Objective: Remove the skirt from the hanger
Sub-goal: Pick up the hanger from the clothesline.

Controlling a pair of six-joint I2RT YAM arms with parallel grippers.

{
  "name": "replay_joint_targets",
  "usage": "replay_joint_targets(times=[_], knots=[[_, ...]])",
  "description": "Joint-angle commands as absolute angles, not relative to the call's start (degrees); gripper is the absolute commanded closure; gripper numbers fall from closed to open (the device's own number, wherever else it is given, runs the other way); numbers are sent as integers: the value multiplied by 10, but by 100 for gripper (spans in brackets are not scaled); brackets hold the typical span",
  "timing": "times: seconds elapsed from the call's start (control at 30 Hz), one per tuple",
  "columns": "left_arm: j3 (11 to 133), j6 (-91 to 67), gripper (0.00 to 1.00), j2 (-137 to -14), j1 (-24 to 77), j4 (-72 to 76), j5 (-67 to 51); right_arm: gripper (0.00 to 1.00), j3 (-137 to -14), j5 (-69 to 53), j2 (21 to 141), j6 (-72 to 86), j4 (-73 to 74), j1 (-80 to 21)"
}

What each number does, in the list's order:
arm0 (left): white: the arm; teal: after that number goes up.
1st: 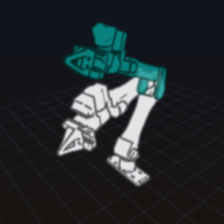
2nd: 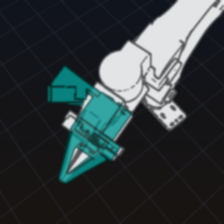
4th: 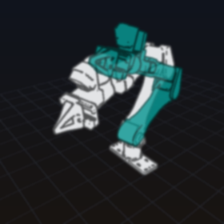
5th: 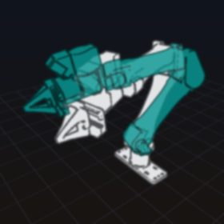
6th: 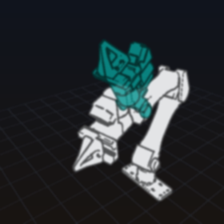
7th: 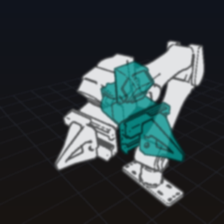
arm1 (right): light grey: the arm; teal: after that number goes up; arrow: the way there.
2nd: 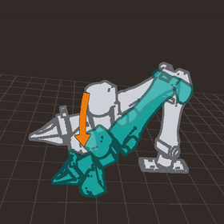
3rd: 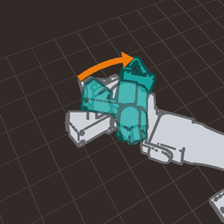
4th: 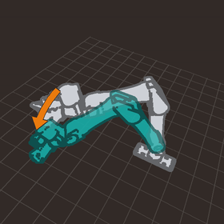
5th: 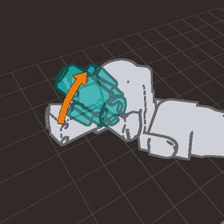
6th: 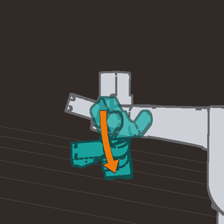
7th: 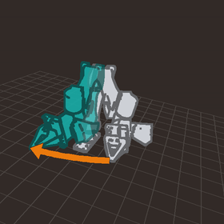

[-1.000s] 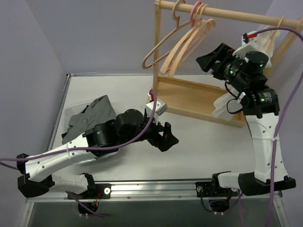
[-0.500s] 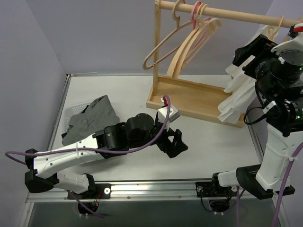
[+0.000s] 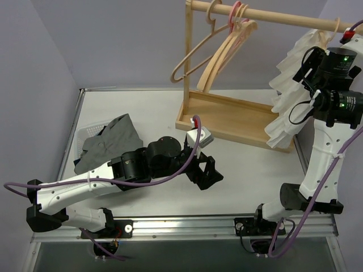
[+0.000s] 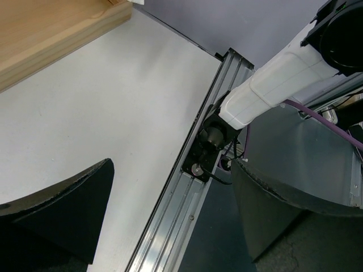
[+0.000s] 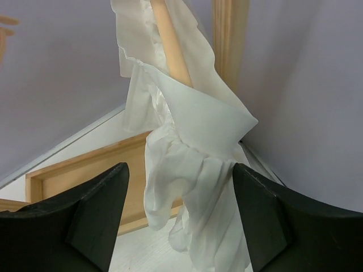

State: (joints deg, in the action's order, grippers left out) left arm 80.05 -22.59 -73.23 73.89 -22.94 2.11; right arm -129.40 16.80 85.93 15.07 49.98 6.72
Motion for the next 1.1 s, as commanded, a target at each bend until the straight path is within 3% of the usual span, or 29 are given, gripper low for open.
replay_joint_targets(times=[0.0,0.33,0.43,0.47,0.5,0.57,0.67,0.7,1.07], knots=[[797,-207,7,-708,742,-210,18,31,-1291,177,873,117,464,70],[794,-203,7,-705,741,-213,17,33,-1159,178,852,98,384,71],[792,-204,7,-706,741,-214,16,41,-1121,166,839,92,353,71],[793,-204,7,-706,741,-214,14,45,-1115,166,838,91,346,72],[794,-206,7,-706,741,-213,13,56,-1108,170,835,89,342,71],[794,-207,7,-706,741,-214,11,65,-1096,177,834,84,330,71],[792,-213,10,-703,741,-213,16,88,-1102,196,839,83,330,71],[791,-214,13,-704,741,-213,17,100,-1106,198,841,84,331,72],[788,-233,13,-703,729,-207,13,100,-1094,82,761,96,275,70]])
